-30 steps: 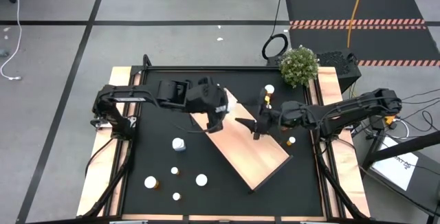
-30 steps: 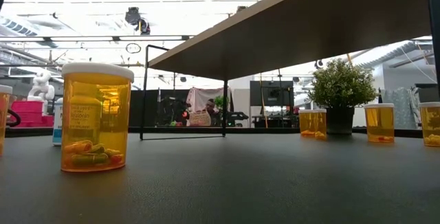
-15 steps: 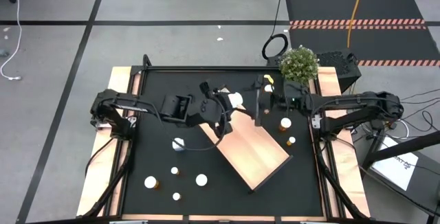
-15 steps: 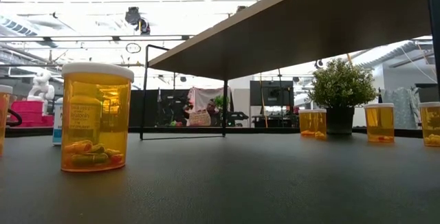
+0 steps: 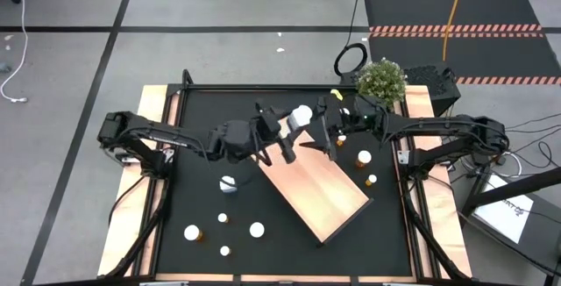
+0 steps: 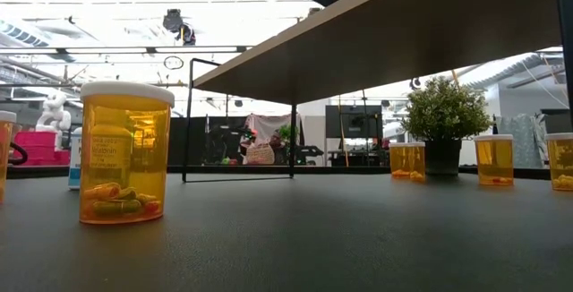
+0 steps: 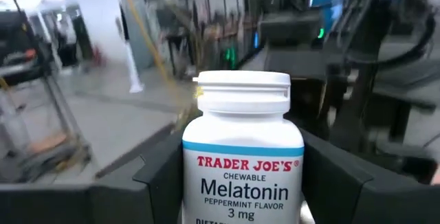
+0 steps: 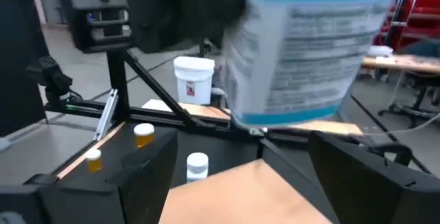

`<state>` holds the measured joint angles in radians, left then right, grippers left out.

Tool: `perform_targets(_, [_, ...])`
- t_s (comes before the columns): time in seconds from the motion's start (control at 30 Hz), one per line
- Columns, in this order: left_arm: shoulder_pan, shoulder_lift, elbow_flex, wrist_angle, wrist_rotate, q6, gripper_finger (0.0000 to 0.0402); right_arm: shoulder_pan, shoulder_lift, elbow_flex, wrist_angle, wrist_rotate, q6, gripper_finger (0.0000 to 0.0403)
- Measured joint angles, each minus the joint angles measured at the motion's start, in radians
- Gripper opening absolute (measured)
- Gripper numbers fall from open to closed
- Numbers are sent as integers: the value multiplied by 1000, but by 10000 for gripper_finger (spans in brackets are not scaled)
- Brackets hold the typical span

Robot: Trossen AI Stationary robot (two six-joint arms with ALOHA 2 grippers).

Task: Pick and place medicine bottles onto shelf by color
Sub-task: Put the top white pill bottle on the shelf

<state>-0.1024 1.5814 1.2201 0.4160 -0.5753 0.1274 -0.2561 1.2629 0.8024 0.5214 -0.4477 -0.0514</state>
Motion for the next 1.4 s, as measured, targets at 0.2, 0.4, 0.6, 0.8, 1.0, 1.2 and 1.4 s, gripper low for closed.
perform_targets(0.2, [6, 2, -117, 253, 65, -1, 240, 0, 28, 2, 63, -2, 9, 318])
perform_targets(0.4, [13, 2, -138, 284, 87, -44, 240, 2, 45, 1, 138, -17, 16, 318])
perform_targets(0.6, [8, 2, -138, 291, 131, -63, 240, 3, 48, 0, 180, -29, 23, 318])
perform_targets(0.8, [8, 2, -138, 293, 131, -62, 241, 3, 47, 0, 209, -29, 47, 285])
perform_targets(1.0, [7, 2, -138, 291, 133, -46, 241, 2, 47, 0, 205, -55, 51, 222])
perform_targets(1.2, [0, 3, -138, 289, 133, -22, 242, -3, 47, 1, 189, -97, 64, 218])
perform_targets(1.4, [-5, -11, -124, 197, 137, -32, 283, -19, 47, 1, 128, -172, 74, 228])
